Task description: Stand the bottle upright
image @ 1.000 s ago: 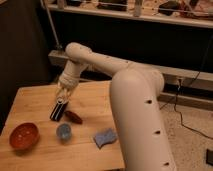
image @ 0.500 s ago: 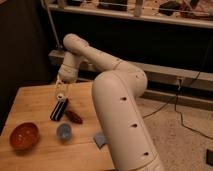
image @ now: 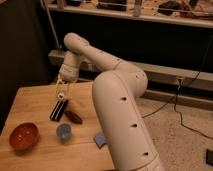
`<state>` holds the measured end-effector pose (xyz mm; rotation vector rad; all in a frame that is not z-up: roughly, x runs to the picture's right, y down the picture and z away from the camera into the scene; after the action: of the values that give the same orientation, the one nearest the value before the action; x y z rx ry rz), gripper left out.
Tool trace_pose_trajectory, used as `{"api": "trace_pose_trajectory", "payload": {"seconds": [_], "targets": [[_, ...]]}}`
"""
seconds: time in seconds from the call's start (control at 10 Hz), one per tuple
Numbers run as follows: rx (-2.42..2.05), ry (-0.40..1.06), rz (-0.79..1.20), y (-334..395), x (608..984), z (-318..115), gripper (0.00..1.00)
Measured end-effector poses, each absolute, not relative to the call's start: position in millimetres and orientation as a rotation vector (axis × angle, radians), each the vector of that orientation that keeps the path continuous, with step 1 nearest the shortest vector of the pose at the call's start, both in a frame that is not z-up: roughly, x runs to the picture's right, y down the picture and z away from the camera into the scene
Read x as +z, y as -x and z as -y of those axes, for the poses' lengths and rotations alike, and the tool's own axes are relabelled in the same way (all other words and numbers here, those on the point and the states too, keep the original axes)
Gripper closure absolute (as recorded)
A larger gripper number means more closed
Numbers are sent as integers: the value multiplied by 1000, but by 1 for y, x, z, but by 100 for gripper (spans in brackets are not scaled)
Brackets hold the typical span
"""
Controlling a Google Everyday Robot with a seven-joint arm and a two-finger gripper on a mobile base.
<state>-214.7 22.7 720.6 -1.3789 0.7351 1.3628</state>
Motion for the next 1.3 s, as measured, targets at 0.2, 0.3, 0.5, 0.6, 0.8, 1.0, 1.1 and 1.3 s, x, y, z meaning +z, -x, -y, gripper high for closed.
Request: {"api": "trace_pose_trajectory", "payload": {"seconds": [0.2, 0.3, 0.5, 0.6, 0.8, 1.0, 1.1, 1.3], "targets": [[1361, 1396, -725, 211, 728, -26, 100], [1361, 1410, -690, 208, 736, -26, 100], [1396, 1405, -590, 209, 751, -20, 100], [1436, 1394, -523, 210, 757, -14, 100], [1523, 1419, -403, 211, 753, -4, 100], [1607, 1490, -364, 195, 735, -7, 100], [1639, 1520, -358, 185, 730, -12, 100], [1690, 1562, -339, 165, 720, -19, 100]]}}
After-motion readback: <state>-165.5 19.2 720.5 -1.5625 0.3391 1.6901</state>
